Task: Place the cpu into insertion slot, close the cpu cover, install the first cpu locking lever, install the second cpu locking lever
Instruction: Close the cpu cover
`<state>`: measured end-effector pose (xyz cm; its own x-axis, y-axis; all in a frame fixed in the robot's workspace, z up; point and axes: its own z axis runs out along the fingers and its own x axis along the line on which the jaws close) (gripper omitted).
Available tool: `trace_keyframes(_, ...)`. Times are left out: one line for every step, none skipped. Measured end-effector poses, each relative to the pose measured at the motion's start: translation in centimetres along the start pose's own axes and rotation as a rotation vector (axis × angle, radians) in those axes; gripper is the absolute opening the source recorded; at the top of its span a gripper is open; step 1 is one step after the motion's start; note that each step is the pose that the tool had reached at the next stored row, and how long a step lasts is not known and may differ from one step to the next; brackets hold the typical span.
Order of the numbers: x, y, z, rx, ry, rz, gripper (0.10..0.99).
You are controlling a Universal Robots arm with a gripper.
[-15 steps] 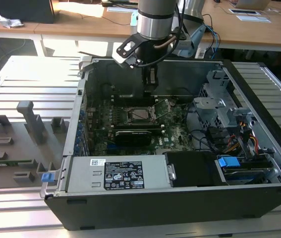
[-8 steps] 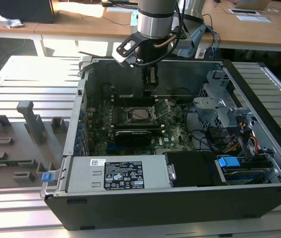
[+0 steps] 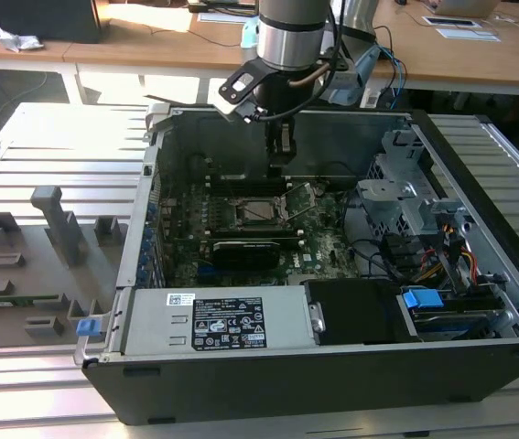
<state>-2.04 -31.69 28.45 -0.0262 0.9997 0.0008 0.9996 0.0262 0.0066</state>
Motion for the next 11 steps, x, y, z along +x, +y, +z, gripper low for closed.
trace_keyframes(-0.02, 0.58, 0.01, 0.0, 0.0003, 0.0, 0.106)
trace_keyframes(-0.03, 0.98, 0.01, 0.0, 0.0002, 0.0, 0.106)
trace_keyframes(-0.04, 1.37, 0.02, 0.0, 0.0002, 0.0, 0.106)
trace_keyframes(-0.05, 1.79, 0.02, 0.0, 0.0001, 0.0, 0.106)
trace_keyframes(-0.05, 2.03, 0.02, 0.0, 0.0001, 0.0, 0.106)
trace_keyframes(-0.04, 2.26, 0.03, 0.0, -0.0002, 0.0, 0.106)
trace_keyframes(-0.05, 2.7, 0.03, 0.0, -0.0002, 0.0, 0.106)
trace_keyframes(-0.05, 3.18, 0.03, 0.0, -0.0003, 0.0, 0.106)
trace_keyframes(-0.06, 3.63, 0.04, 0.0, -0.0003, 0.0, 0.106)
trace_keyframes(-0.08, 4.52, 0.04, 0.0, -0.0015, 0.0, 0.106)
trace_keyframes(-0.09, 4.84, 0.05, 0.0, -0.0017, 0.0, 0.106)
